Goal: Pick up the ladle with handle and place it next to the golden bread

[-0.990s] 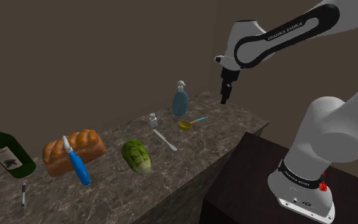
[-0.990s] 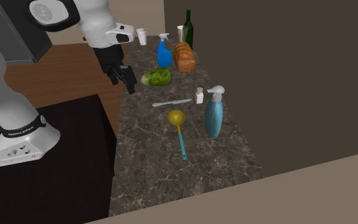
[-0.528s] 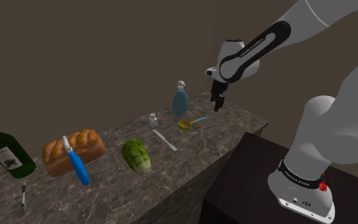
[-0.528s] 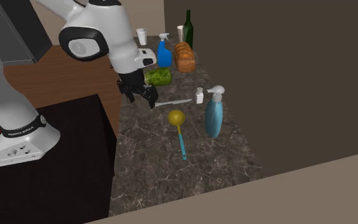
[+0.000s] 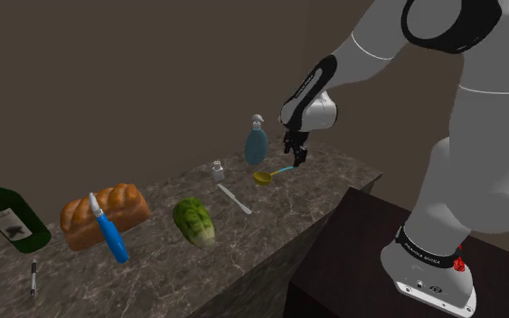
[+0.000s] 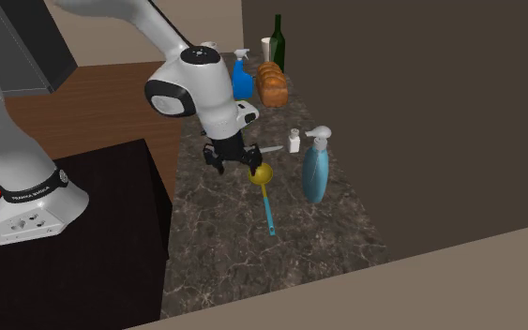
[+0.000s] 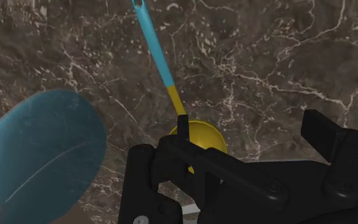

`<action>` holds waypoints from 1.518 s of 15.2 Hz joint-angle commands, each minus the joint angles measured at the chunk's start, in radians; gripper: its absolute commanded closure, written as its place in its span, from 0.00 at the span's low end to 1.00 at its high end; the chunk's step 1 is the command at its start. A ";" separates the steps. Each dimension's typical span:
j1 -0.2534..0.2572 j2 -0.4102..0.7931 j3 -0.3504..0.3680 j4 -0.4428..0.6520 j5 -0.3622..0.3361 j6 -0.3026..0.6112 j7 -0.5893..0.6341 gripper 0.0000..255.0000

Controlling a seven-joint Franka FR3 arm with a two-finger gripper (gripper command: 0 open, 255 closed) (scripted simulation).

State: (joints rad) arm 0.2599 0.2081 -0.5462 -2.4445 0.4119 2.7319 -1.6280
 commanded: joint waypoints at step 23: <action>-0.272 0.466 0.344 0.361 0.296 0.116 -0.508 0.00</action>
State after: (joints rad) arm -0.0125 0.6744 -0.2018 -2.0840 0.7082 2.8481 -2.1357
